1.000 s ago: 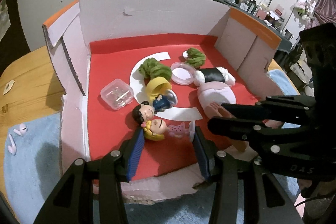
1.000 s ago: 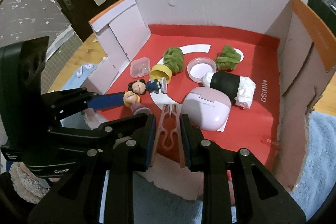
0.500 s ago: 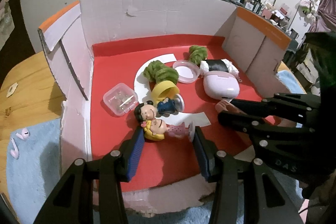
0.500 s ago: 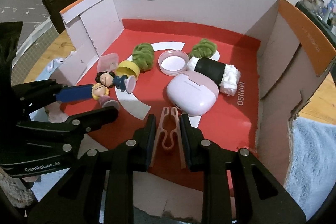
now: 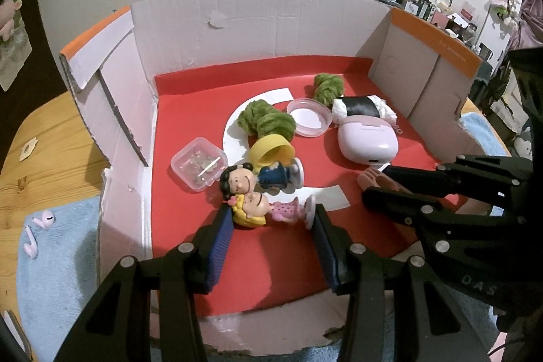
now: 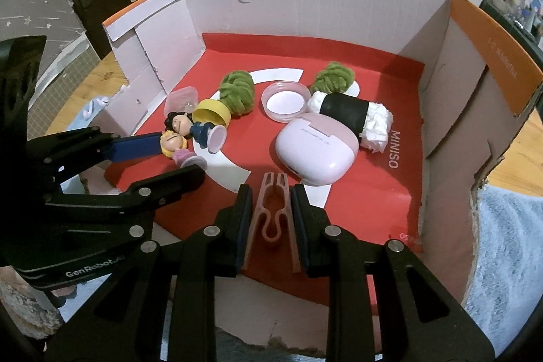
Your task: Organize objects
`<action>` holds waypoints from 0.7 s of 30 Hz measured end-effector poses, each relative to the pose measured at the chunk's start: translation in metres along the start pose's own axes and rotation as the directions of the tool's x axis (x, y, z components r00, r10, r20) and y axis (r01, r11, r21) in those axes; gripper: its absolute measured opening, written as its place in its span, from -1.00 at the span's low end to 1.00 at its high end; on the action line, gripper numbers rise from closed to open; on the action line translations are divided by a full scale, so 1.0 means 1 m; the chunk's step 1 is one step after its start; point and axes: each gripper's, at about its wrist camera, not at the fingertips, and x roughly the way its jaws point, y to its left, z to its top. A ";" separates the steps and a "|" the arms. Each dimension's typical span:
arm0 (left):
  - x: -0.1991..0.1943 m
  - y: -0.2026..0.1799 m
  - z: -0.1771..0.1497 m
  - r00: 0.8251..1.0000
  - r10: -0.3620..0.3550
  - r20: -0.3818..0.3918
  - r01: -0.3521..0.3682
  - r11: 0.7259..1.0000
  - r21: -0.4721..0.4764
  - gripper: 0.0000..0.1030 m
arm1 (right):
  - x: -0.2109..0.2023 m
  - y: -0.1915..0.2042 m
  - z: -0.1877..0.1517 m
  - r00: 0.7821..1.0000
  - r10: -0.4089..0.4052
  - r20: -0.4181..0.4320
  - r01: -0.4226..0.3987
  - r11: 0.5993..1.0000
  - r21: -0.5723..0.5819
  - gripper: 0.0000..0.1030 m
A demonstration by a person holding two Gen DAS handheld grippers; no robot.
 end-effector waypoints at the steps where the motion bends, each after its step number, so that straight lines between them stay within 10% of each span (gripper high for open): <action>1: 0.000 0.000 0.000 1.000 -0.001 0.000 0.001 1.000 -0.002 -0.05 | -0.001 0.000 -0.001 1.000 0.002 0.001 -0.002 1.000 0.000 -0.55; 14: -0.008 0.000 -0.002 1.000 -0.005 0.016 0.005 1.000 -0.012 0.05 | -0.015 0.007 0.000 0.999 0.013 0.034 -0.013 1.000 -0.012 -0.50; 21: -0.020 -0.001 -0.005 0.999 0.009 0.046 -0.008 1.000 -0.014 0.16 | -0.022 0.008 -0.003 0.999 0.012 0.052 -0.012 1.000 -0.001 -0.10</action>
